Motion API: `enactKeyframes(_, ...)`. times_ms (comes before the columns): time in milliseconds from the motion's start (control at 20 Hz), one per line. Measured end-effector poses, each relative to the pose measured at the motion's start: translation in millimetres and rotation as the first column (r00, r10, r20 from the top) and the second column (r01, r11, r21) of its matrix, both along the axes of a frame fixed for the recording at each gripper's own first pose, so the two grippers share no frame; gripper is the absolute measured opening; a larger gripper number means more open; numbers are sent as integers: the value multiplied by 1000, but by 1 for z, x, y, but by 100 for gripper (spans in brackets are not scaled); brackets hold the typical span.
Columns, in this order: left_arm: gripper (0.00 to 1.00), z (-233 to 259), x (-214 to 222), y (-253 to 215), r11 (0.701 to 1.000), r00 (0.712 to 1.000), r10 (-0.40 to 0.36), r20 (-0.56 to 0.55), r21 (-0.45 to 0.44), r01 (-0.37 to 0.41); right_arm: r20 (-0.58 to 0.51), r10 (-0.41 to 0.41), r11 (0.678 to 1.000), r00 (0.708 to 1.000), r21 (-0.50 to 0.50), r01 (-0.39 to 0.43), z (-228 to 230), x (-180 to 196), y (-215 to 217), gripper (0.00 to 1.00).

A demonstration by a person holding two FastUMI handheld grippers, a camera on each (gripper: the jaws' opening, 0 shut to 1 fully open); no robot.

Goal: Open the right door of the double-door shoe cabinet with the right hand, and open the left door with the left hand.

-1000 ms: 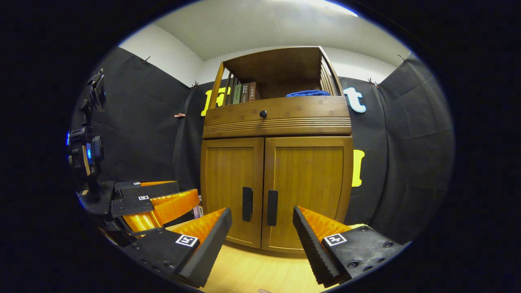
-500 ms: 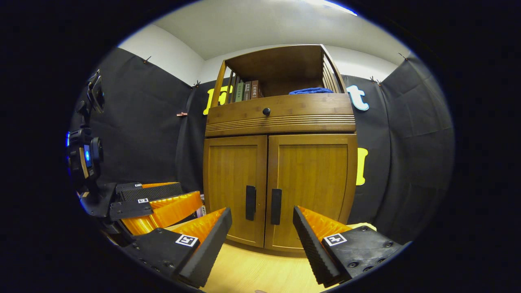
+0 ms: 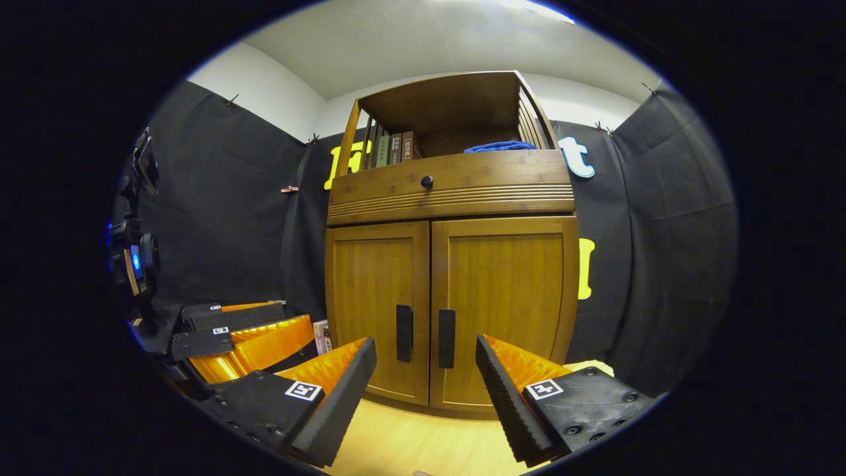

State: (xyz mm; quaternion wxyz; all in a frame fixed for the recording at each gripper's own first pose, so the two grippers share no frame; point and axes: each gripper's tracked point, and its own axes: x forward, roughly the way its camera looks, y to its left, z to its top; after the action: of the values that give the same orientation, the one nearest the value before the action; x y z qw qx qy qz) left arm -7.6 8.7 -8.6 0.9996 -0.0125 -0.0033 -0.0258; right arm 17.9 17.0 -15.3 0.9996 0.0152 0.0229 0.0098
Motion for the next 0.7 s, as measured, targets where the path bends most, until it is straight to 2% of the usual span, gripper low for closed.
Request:
enactKeyframes(200,87,-2,0,4,1000,1000,-18,8,2,18,3,-8,1000,1000,7,8,0,15,5,96)
enactKeyframes(550,87,-6,1,17,995,996,-92,22,-32,92,-6,-104,993,995,-60,104,-19,66,-3,96)
enactKeyframes(700,87,-7,0,31,995,995,-92,34,-22,92,-4,-145,987,989,-71,144,-29,95,-11,95)
